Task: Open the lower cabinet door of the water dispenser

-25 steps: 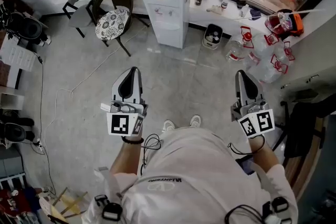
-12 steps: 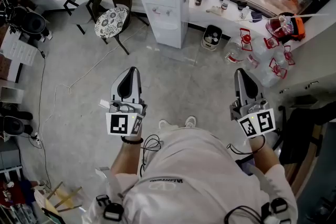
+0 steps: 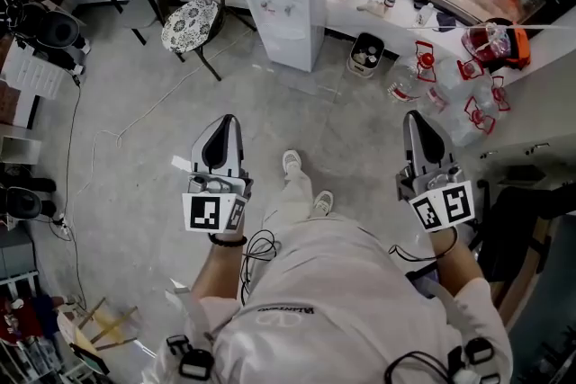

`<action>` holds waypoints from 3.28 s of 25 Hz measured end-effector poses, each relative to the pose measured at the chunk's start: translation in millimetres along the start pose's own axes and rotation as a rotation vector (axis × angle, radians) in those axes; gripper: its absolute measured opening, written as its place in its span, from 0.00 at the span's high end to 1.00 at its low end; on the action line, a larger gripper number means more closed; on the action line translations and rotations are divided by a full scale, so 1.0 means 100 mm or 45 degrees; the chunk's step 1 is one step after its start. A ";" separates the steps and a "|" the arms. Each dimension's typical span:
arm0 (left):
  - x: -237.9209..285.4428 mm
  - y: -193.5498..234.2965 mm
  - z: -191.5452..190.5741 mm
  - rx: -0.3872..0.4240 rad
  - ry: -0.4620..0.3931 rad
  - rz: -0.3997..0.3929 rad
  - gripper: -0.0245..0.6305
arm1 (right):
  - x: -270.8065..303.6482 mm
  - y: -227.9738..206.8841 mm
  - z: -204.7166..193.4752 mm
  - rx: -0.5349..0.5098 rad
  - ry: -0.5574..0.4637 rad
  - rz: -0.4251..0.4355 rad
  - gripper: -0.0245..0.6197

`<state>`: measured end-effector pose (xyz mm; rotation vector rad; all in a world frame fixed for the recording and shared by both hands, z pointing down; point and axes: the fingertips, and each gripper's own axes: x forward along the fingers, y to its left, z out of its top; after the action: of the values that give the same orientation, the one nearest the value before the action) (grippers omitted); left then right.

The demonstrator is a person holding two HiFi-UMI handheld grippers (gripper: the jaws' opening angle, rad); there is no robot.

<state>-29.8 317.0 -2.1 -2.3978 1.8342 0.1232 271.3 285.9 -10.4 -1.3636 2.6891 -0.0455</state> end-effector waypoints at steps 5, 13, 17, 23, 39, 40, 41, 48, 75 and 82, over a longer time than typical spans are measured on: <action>0.20 0.07 -0.06 -0.002 -0.003 -0.018 0.96 | 0.15 -0.07 -0.04 -0.023 0.014 -0.009 0.94; 0.71 0.38 -0.17 -0.016 -0.010 -0.050 0.96 | 0.74 -0.23 -0.26 -0.028 0.064 -0.018 0.94; 1.04 0.59 -0.28 -0.031 -0.009 -0.084 0.96 | 1.16 -0.28 -0.32 -0.032 0.067 -0.020 0.94; 1.66 0.87 -0.40 -0.063 -0.023 -0.161 0.96 | 1.82 -0.39 -0.35 -0.053 0.071 -0.032 0.94; 2.71 0.97 -0.94 -0.132 0.026 -0.237 0.96 | 3.04 -0.68 -0.84 -0.009 0.091 0.033 0.94; 2.76 0.97 -1.01 -0.138 0.034 -0.221 0.96 | 3.11 -0.72 -0.90 0.001 0.093 0.039 0.94; 2.81 0.97 -1.09 -0.150 0.043 -0.205 0.96 | 3.17 -0.76 -0.97 0.011 0.097 0.046 0.94; 3.02 0.89 -2.06 -0.095 0.065 -0.165 0.96 | 3.45 -0.91 -1.93 0.057 0.110 0.158 0.94; 4.08 0.64 -6.99 -0.038 0.001 -0.311 0.96 | 4.59 -2.03 -7.19 0.104 0.127 0.299 0.93; 4.11 0.63 -7.36 -0.047 -0.016 -0.329 0.96 | 4.87 -2.15 -7.66 0.087 0.116 0.311 0.93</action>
<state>11.3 -198.2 667.0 -2.6260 1.5116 0.1482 62.4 -257.0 718.7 -1.0296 2.8796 -0.1781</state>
